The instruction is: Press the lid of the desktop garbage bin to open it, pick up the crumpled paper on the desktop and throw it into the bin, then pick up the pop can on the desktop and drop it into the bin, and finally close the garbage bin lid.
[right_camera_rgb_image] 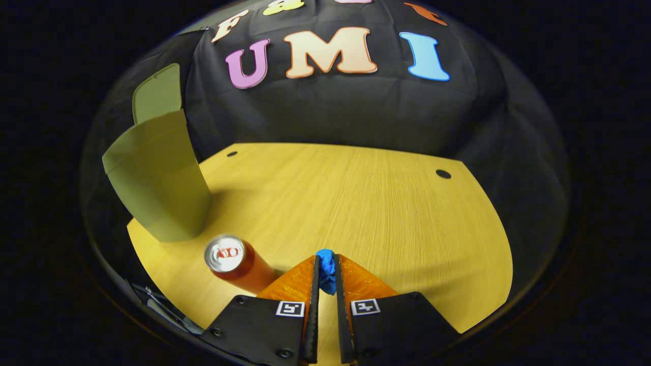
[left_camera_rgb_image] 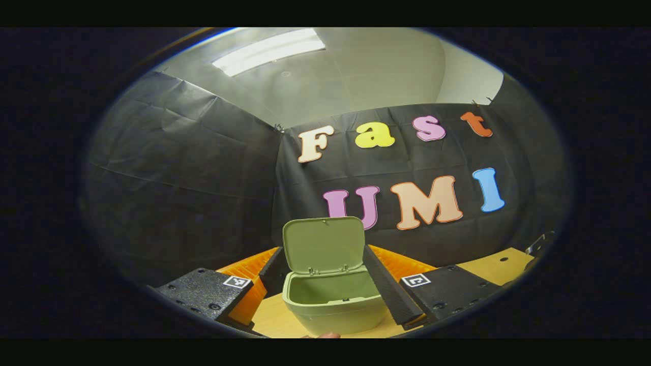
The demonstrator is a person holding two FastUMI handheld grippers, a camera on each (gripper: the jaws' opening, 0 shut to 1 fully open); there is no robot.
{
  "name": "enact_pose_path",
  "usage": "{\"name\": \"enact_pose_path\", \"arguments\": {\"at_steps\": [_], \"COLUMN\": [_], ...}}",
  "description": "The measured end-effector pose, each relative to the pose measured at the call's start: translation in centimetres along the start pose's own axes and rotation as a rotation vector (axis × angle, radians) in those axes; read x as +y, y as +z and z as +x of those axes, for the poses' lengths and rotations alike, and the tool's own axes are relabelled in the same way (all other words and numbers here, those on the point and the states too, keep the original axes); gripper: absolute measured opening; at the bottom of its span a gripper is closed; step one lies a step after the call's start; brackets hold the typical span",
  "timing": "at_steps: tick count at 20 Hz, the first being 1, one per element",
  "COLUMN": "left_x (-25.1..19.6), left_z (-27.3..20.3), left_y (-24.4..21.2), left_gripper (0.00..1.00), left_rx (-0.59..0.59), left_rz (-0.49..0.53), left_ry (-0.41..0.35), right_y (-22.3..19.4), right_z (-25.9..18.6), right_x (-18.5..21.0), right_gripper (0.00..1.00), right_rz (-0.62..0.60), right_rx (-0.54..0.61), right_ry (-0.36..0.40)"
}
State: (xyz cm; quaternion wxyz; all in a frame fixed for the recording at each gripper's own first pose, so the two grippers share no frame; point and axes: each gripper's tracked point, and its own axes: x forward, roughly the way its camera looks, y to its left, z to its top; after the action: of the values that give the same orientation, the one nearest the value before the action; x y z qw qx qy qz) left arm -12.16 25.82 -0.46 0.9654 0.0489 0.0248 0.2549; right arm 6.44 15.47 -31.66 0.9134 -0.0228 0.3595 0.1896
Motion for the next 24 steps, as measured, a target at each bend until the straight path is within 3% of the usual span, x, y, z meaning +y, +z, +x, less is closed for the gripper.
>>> {"name": "enact_pose_path", "arguments": {"at_steps": [5, 10, 15, 24], "left_x": [1.3, 4.0, 7.2, 13.7], "left_z": [0.3, 1.1, 2.2, 3.6], "left_y": [-0.5, -1.4, -2.6, -5.7], "left_gripper": [0.91, 0.92, 0.92, 0.92], "left_rx": [0.016, 0.041, 0.070, 0.145], "left_rz": [0.007, -0.002, 0.000, 0.030], "left_ry": [0.001, 0.028, 0.060, 0.135], "right_y": [8.9, 17.6, 21.4, 22.5], "right_z": [-3.0, -5.2, -6.0, -4.6], "right_x": [3.7, 10.0, 18.1, 32.4], "right_gripper": [0.18, 0.18, 0.18, 0.18], "right_rz": [-0.010, -0.079, -0.167, -0.249], "right_rx": [-0.192, -0.379, -0.460, -0.468], "right_ry": [0.055, 0.136, 0.247, 0.457]}}
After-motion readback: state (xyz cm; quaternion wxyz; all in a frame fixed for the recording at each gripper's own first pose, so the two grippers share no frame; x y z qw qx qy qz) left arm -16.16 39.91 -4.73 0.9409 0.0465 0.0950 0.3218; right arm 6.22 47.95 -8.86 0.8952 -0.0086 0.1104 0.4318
